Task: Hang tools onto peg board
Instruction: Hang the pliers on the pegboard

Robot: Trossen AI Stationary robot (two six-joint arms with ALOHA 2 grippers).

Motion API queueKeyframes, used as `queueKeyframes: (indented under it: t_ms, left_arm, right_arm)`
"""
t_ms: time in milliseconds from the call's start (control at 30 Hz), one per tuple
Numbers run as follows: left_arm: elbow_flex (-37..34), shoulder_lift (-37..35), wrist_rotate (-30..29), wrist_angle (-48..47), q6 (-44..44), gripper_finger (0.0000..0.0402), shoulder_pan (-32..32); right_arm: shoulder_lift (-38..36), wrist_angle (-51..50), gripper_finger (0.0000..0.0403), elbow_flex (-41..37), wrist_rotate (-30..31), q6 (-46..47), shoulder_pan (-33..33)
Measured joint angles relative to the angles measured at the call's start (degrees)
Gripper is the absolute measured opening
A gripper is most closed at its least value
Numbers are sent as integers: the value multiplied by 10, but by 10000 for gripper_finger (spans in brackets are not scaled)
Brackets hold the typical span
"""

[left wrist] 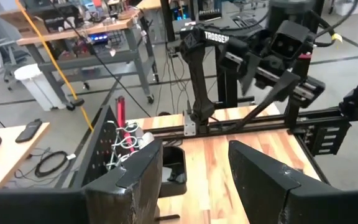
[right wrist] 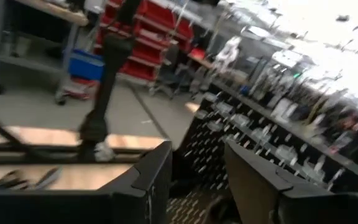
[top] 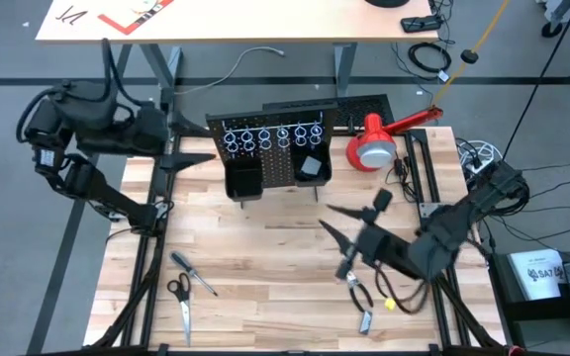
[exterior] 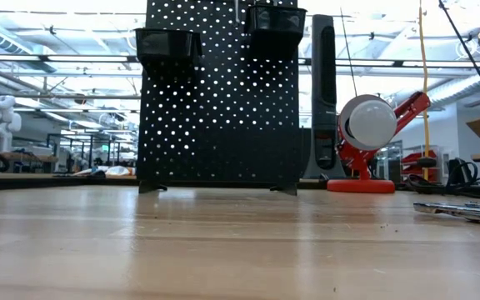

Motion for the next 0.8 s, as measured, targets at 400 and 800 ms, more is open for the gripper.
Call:
queueKeyframes:
  t_ms: [400,800]
  left_arm:
    - [0,-5,0,21,-15,194,0]
    - [0,-6,0,20,-15,194,0]
  right_arm:
    - [10,-480,144,0,-189,567,60]
    - [72,-644,144,0,-441,768,61]
